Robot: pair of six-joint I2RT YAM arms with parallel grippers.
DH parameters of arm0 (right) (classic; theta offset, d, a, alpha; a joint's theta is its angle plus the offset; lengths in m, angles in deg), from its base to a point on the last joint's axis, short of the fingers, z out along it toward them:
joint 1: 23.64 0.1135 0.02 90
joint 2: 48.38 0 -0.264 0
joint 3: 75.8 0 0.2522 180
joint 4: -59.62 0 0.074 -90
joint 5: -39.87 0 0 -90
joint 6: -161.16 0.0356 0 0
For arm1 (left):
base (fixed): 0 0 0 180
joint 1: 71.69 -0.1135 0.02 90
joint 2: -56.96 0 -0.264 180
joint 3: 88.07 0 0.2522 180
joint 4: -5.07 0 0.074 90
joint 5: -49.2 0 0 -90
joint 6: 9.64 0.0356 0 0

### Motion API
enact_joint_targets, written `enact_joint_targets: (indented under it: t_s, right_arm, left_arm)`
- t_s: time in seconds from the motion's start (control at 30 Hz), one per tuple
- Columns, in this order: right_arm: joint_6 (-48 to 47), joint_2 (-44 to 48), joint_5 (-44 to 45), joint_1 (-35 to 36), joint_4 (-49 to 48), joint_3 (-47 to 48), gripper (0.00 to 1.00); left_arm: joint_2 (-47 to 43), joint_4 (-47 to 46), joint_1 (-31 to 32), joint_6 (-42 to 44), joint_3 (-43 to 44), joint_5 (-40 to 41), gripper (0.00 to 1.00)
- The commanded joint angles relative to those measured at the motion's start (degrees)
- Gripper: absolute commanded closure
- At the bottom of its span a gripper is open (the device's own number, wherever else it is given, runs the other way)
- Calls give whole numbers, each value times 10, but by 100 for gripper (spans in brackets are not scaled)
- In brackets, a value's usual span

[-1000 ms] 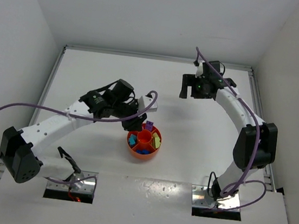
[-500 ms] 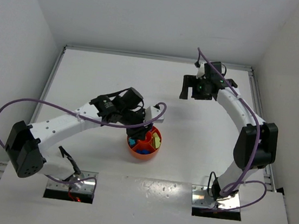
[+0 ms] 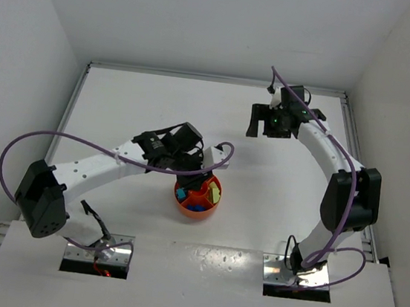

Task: Sort the legos into containers by color

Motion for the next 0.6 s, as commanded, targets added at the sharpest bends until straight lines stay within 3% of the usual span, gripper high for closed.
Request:
enact_joint_targets:
  t_s: [0.0, 0.3, 0.47, 0.57]
  right_arm:
    - [9, 6, -13, -8, -13, 0, 8]
    - [9, 6, -13, -8, -13, 0, 8]
    - [9, 6, -13, -8, -13, 0, 8]
    - [9, 6, -18, -8, -13, 0, 8]
  left_arm:
    - [6, -18, 12, -8, 17, 13, 83]
    - [22, -24, 12, -13, 22, 24, 74]
    - [27, -29, 12, -19, 22, 30, 55]
    - [27, -29, 12, -19, 22, 35, 48]
